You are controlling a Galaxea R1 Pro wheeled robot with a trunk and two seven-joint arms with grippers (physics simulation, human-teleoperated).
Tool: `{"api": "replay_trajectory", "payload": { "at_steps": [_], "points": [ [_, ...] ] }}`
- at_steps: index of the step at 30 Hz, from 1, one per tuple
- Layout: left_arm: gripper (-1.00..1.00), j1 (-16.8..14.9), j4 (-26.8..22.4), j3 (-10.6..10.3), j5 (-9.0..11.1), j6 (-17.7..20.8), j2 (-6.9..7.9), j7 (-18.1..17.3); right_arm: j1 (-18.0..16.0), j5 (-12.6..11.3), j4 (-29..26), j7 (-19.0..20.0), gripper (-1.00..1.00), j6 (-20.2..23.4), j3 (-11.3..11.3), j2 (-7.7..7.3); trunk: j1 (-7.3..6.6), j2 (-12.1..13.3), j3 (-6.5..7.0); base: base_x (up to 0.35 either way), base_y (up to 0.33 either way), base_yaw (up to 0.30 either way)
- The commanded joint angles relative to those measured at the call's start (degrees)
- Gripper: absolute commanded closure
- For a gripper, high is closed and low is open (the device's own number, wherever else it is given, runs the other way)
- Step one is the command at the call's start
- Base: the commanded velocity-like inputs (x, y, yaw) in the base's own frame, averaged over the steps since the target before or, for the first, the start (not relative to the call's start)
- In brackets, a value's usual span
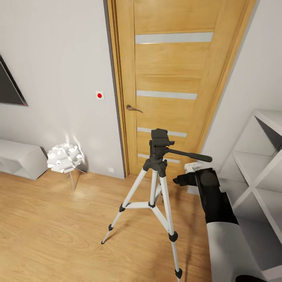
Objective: Attach the digital camera to the camera tripod in the bedroom.
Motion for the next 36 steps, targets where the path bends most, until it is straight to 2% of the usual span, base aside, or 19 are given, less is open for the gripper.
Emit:
{"api": "replay_trajectory", "payload": {
  "at_steps": [1, 23, 26, 29, 30, 31, 36],
  "points": [
    [1.0, -0.04, 0.01, -0.48, 0.37, 0.0, 0.0, 0.05, -0.09, 0.61, 0.01, 0.73, -1.0, 0.12, 0.0, 0.14, 0.03, -0.11, -0.11, 0.0, 0.0, 0.0],
    [1.0, -0.04, 0.02, -0.48, 0.37, 0.01, 0.0, 0.05, -0.21, 0.74, 0.56, 4.98, -1.0, 0.28, 0.53, 0.1, 0.03, -0.11, -0.11, 0.0, 0.0, 0.0],
    [1.0, -0.04, 0.0, -0.48, 0.37, 0.0, 0.0, 0.05, -0.21, 0.78, 0.58, 7.12, -1.0, 0.27, 0.53, -0.02, 0.03, -0.11, -0.11, 0.0, 0.0, 0.0],
    [1.0, -0.04, 0.03, -0.48, 0.37, 0.0, 0.0, 0.05, -0.21, 0.91, 0.58, 11.09, -1.0, 0.23, 0.58, -0.11, 0.03, -0.11, -0.11, 0.0, 0.0, 0.0],
    [1.0, -0.04, 0.02, -0.48, 0.37, 0.0, 0.0, 0.05, -0.21, 1.05, 0.59, 14.45, -1.0, 0.2, 0.62, -0.59, 0.03, -0.11, -0.11, 0.0, 0.0, 0.0],
    [1.0, -0.04, 0.03, -0.48, 0.37, -0.01, 0.0, 0.05, -0.21, 1.12, 0.59, 15.83, -1.0, 0.19, 0.62, -1.15, 0.03, -0.11, -0.11, 0.0, 0.0, 0.0],
    [1.0, -0.04, 0.02, -0.48, 0.37, 0.03, 0.0, 0.05, -0.21, 1.18, 0.59, 18.2, -1.0, 0.19, 0.69, -3.53, 0.03, -0.11, -0.11, 0.0, 0.0, 0.0]
  ]
}}
